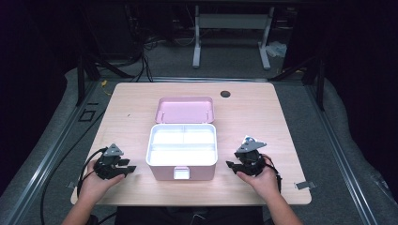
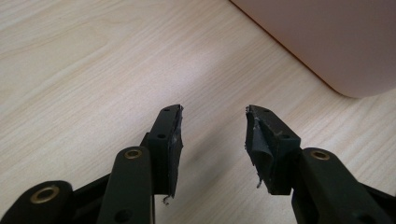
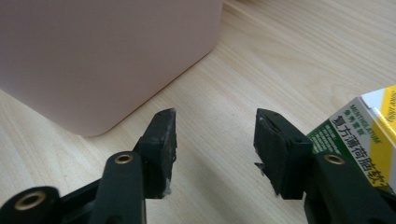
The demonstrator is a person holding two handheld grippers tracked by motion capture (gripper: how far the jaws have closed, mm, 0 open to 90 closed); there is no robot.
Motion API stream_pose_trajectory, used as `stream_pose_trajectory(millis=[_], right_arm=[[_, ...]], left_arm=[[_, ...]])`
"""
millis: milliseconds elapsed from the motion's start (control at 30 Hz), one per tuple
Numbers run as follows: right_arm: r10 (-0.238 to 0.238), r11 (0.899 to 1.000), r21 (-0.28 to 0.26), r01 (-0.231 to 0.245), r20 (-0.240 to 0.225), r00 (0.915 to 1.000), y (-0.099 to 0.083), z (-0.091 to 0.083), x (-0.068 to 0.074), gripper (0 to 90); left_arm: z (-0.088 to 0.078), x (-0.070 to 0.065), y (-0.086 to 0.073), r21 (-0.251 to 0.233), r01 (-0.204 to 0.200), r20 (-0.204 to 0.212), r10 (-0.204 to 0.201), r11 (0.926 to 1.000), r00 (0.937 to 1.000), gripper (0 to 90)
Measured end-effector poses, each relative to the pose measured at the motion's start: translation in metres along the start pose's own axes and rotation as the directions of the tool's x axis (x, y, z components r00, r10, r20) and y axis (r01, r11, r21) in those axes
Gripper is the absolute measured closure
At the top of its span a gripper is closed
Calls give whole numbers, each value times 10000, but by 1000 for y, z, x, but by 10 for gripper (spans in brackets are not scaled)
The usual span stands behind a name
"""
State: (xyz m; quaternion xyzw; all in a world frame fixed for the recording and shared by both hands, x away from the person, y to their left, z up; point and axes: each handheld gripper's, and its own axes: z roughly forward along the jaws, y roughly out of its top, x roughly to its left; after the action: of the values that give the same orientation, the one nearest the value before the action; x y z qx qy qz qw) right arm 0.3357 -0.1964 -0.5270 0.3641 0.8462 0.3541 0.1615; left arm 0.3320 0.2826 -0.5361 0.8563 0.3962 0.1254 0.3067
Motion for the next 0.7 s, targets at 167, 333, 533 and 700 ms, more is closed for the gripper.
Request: stream_pose_trajectory(millis=[167,333,533,700], right_arm=[[-12,10000,-38,12,-167,9999,1,3,0,498],[-359,9986,-384,363,106,9993,5,-4,2,508],[-196,9994,-281,204,283,9994,2,-5,4,489],[7,9999,124,-7,42,10000,0,0,2,484]], left_arm=[[2,0,-1,78,134,170,-135,9999,9998,556],[4,0,-1,165,202,372,-208,9997,9991,564],[1,-3,0,13,401,865,-401,9992,9954,531],[-2,-6,4,-147,137,696,-126,9998,9975,488]])
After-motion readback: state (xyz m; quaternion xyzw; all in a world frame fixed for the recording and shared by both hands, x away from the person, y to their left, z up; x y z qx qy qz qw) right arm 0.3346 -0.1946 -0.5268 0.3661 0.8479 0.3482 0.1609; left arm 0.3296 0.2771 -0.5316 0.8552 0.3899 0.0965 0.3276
